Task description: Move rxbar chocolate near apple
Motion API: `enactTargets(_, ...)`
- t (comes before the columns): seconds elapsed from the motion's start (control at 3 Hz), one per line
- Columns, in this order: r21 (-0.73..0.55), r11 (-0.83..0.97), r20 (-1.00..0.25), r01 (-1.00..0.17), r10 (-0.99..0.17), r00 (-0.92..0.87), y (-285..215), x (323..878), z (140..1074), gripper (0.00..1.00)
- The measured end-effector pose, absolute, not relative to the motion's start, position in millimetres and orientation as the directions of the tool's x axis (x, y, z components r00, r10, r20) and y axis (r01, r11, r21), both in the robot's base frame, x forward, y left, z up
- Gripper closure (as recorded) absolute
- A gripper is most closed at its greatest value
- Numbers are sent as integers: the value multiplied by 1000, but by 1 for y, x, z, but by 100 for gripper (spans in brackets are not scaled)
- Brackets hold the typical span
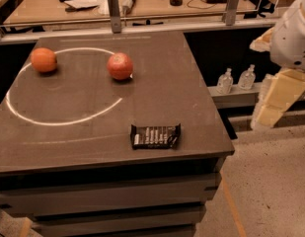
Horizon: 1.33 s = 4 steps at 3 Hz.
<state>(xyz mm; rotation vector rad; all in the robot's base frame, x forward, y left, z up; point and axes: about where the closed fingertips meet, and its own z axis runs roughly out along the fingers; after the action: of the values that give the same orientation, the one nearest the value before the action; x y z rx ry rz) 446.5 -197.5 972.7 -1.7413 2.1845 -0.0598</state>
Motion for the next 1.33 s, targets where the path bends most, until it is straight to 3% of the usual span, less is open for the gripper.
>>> enactTargets(0.67, -147, 198, -393, -969, -911, -127, -121, 474, 924, 0)
enactTargets(1.33, -65, 163, -502, -984, -858, -109, -65, 458, 879, 0)
